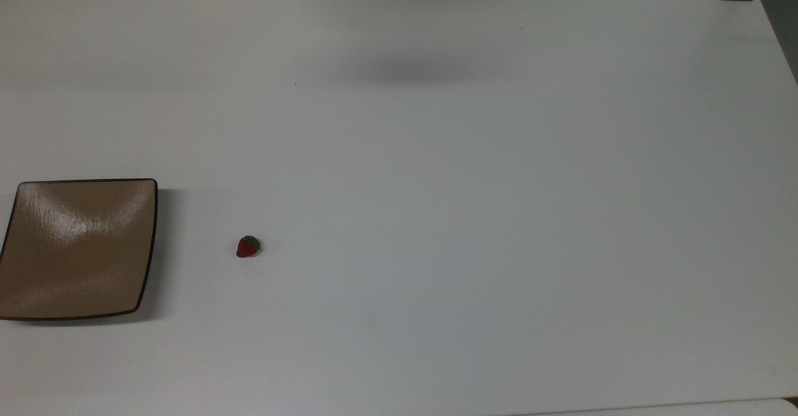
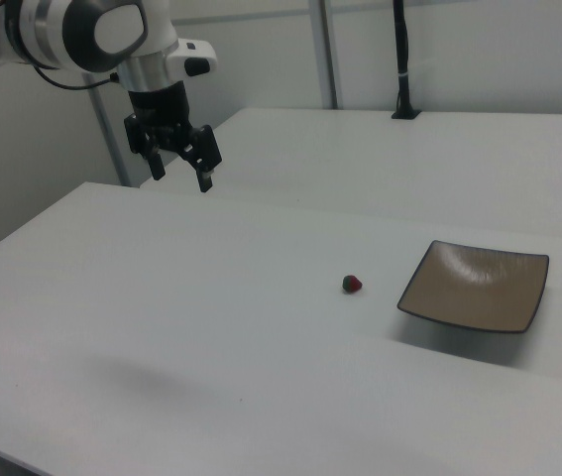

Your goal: Strawberries on a ceramic plate

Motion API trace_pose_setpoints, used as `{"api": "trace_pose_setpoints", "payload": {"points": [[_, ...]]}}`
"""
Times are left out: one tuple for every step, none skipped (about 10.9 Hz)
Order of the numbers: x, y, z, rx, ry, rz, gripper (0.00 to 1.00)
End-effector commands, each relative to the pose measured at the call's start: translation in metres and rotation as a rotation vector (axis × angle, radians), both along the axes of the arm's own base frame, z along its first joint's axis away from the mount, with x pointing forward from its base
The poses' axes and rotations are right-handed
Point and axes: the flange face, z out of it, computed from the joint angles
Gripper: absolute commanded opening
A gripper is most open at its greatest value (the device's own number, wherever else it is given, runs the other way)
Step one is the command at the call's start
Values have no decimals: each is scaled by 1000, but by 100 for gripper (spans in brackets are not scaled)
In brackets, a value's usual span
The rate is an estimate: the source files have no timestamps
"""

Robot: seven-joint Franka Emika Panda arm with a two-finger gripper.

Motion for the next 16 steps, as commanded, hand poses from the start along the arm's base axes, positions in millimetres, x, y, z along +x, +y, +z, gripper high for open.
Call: {"api": "trace_pose_setpoints", "payload": {"points": [[3,-2,2,-10,-16,-1,100],[3,-1,2,-12,-16,0,100],[4,1,1,-12,-13,3,100],[4,1,0,-12,-12,4,100],[5,2,-1,-11,-14,2,100],[5,1,0,2,-20,0,100],[7,1,-1,3,-20,-2,100],[11,-1,-8,0,-9,-5,100],[13,-1,-11,-1,-10,1,100],[20,-3,-16,-3,-21,5,100],[22,-3,-16,-2,-35,4,100],[24,-3,-18,-3,-38,5,100],[27,-2,-19,-6,-51,6,100],[34,-3,-28,-14,-54,12,100],[39,-2,-28,-16,-84,30,100],[45,-2,-34,-20,-101,44,100]]}}
